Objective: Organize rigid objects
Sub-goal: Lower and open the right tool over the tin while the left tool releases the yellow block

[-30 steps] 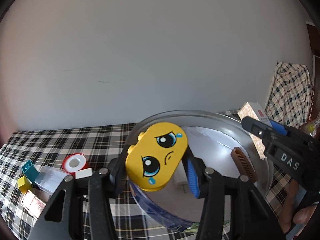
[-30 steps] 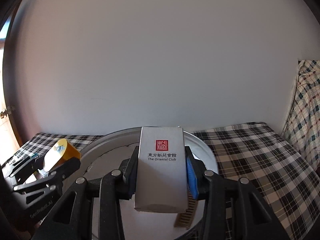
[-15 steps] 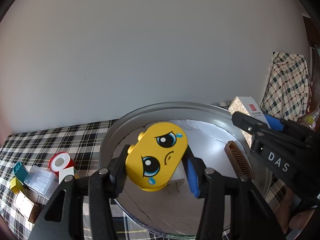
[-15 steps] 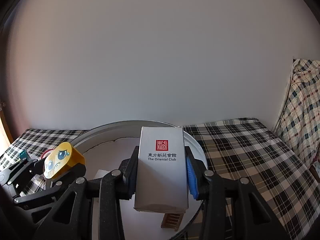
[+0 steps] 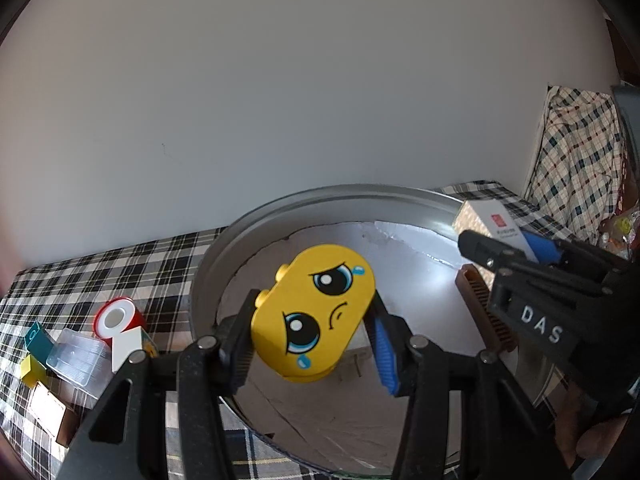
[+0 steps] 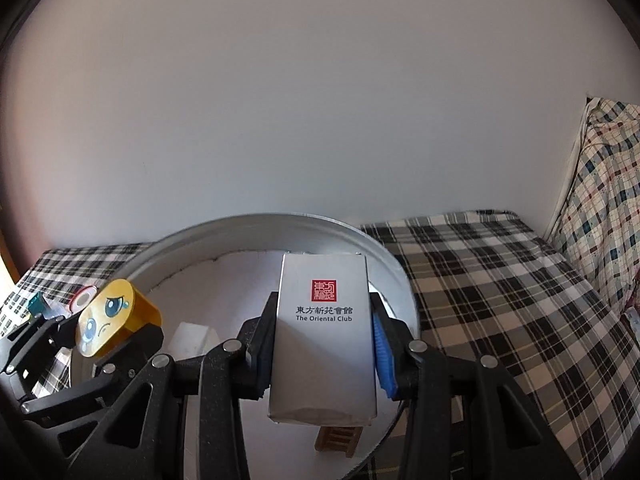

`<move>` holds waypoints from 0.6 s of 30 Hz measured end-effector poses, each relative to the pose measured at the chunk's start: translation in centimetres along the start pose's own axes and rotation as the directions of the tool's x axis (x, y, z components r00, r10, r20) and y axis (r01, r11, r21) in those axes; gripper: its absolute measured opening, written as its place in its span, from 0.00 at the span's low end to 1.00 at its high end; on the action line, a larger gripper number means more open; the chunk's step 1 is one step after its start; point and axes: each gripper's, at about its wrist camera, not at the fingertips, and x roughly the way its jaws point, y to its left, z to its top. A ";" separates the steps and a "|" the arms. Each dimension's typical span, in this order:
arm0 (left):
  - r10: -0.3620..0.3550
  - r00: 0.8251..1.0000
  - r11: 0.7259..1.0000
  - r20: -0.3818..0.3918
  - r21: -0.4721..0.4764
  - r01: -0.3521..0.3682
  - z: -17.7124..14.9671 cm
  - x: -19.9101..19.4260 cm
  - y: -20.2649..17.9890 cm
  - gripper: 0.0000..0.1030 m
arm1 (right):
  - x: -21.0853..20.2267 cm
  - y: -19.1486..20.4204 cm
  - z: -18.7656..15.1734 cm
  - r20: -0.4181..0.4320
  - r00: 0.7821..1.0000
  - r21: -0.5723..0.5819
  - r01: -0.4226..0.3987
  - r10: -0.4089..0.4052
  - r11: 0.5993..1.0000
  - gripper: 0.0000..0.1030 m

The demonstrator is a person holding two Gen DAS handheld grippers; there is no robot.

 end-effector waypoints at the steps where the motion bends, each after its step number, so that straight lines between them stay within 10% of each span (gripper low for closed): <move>1: 0.001 1.000 1.000 0.000 -0.002 -0.001 0.0 0.0 0.0 0.48 | 0.0 0.0 -0.1 -0.003 1.000 0.001 -0.001 0.001 1.000 0.42; 11: -0.007 1.000 1.000 -0.014 0.003 0.007 0.0 0.2 -0.1 0.52 | 0.3 -0.3 -0.4 -0.009 0.998 0.050 -0.054 0.055 0.997 0.46; 15: 0.037 0.998 0.999 0.046 -0.013 -0.037 -0.1 -1.1 0.0 0.99 | -0.7 -1.2 -0.3 0.048 0.997 0.117 -0.060 0.055 0.991 0.78; 18: 0.047 0.995 0.999 0.085 -0.001 -0.047 0.0 -2.2 -0.1 1.00 | -1.9 -2.1 -0.1 0.117 0.992 0.158 -0.073 0.055 0.985 0.81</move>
